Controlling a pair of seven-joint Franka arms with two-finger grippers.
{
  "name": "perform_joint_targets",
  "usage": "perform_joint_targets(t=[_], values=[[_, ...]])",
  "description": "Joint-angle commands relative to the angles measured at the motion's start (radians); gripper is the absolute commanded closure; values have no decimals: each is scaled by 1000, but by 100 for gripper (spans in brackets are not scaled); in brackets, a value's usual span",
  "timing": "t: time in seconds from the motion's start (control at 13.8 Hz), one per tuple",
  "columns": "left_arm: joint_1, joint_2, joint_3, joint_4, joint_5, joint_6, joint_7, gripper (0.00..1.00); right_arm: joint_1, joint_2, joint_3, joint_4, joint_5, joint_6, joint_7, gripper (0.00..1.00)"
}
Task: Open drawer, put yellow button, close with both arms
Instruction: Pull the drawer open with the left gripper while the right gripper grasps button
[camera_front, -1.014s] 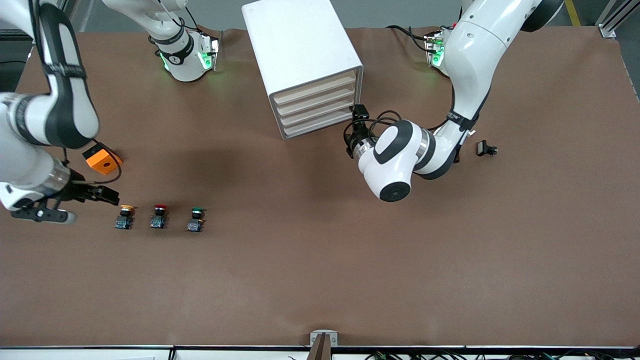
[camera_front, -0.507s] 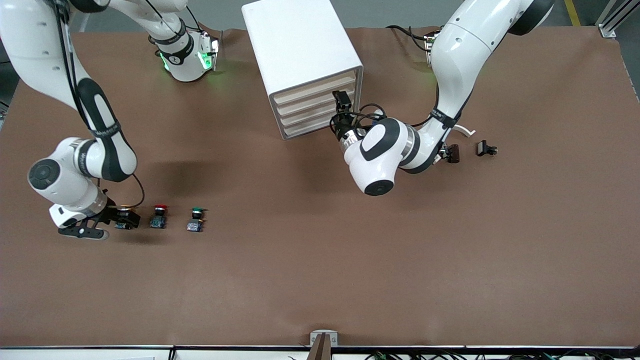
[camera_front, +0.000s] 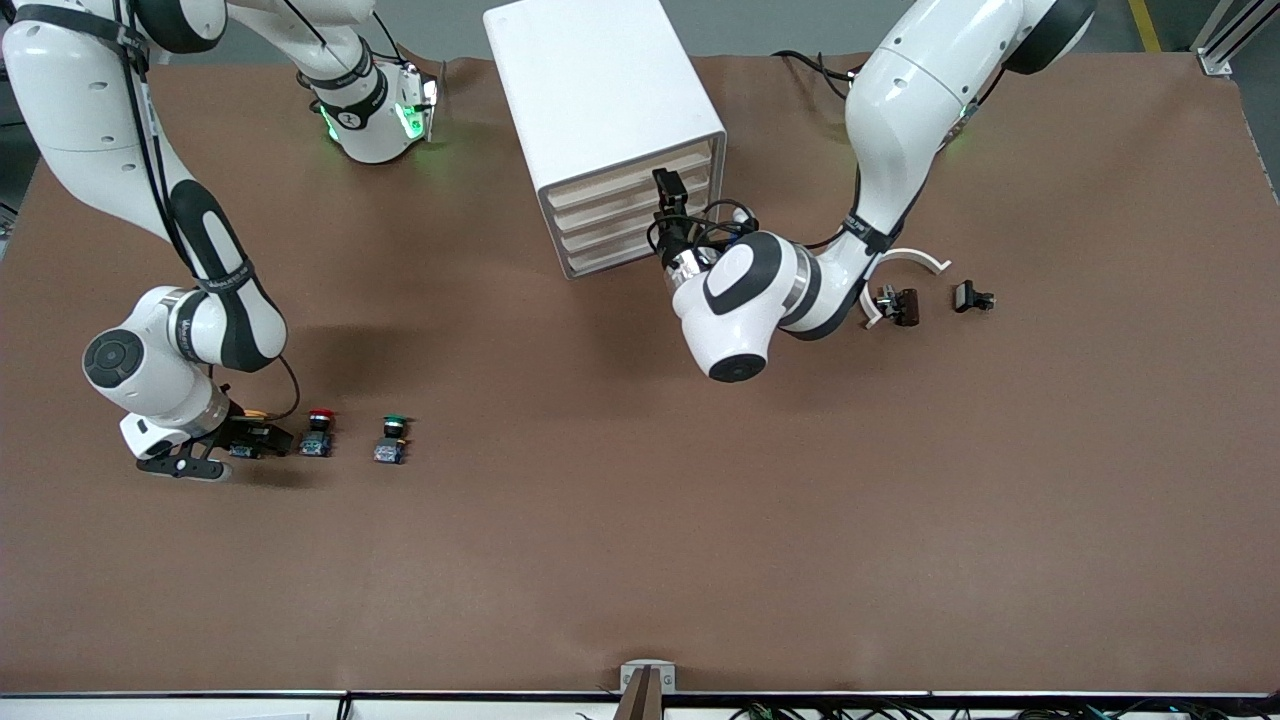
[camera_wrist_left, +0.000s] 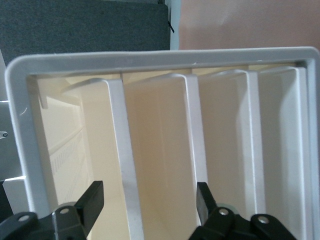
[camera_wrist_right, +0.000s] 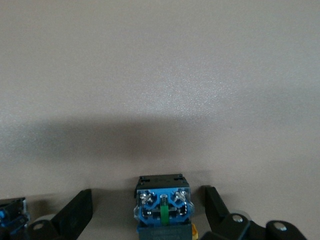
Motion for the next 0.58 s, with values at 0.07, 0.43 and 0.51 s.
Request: perform_joint_targets(t=[0.07,0.43,0.51], values=[[-34,22,5,24,-36,-16,-35,28,-16,-28,13,26,-3,-124,-14,0],[-48,27,5,22,-52,-16,-36,63,-17,-36,13,29,-2,-137,-14,0],[-48,30,5,22,-52,-16,-36,70,-20,-36,13,29,-3,-135,-16,0]])
